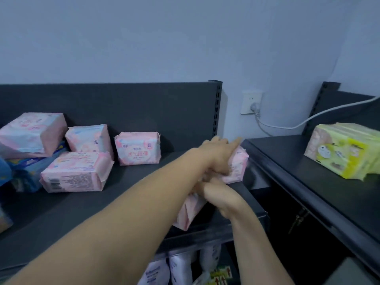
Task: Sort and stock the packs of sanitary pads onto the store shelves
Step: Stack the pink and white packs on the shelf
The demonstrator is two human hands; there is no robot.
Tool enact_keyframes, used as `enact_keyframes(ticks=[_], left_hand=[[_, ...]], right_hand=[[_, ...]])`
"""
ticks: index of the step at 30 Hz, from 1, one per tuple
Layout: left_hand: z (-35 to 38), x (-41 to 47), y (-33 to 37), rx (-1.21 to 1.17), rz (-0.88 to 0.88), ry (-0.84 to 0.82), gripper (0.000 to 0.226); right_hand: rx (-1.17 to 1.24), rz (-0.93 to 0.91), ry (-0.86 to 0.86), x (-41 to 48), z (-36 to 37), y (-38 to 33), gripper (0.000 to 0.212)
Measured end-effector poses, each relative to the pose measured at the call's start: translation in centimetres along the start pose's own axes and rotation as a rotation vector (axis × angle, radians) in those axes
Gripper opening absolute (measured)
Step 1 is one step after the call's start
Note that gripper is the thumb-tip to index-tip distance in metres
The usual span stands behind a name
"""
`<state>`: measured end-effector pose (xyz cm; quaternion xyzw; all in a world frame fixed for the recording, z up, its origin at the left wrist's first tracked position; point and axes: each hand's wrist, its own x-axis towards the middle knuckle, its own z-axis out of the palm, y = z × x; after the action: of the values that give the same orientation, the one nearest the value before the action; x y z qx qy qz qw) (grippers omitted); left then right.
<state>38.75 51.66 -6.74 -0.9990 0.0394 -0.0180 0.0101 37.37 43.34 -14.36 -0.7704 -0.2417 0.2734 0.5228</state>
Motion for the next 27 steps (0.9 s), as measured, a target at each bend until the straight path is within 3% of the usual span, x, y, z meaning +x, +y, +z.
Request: enact_keyframes(ticks=[4, 8, 11, 14, 16, 19, 20, 22, 24, 27], left_hand=[[-0.5, -0.5, -3.2, -0.107, -0.101, -0.047, 0.072], [-0.1, -2.9, -7.1, -0.189, -0.053, 0.080, 0.042], [-0.1, -5.9, -9.7, -0.346, -0.185, 0.040, 0.045], [-1.2, -8.0, -10.8, -0.794, -0.380, 0.056, 0.040], [-1.0, -8.3, -11.4, -0.772, -0.472, 0.178, 0.058], [0.4, -9.2, -11.5, -0.546, -0.585, 0.244, 0.034], [0.9, -9.7, -11.9, -0.558, -0.631, 0.204, 0.044], [1.3, -10.9, -12.4, -0.691, -0.751, 0.142, 0.088], [1.4, -11.5, -12.6, -0.928, -0.835, 0.168, 0.101], [1.8, -11.7, -11.3, -1.159, -0.916, 0.127, 0.059]], right_hand=[[-0.006, -0.056, -0.077, -0.6, -0.3, -0.7, 0.038], [0.031, -0.090, -0.119, -1.7, -1.0, -2.0, 0.046], [0.105, -0.118, -0.036, -1.7, -1.9, -2.1, 0.043], [0.257, -0.150, 0.036, -1.3, -2.1, -2.4, 0.039], [0.291, -0.204, 0.076, -1.4, -1.9, -2.6, 0.035], [0.285, -0.338, 0.150, -1.5, -1.3, -2.9, 0.029], [0.282, -0.379, 0.184, -1.6, -1.1, -2.9, 0.029], [0.235, -0.467, 0.250, -1.5, -1.0, -2.6, 0.029], [0.165, -0.499, 0.278, -1.6, -0.7, -2.1, 0.032], [0.098, -0.475, 0.242, -1.9, -0.3, -1.2, 0.052]])
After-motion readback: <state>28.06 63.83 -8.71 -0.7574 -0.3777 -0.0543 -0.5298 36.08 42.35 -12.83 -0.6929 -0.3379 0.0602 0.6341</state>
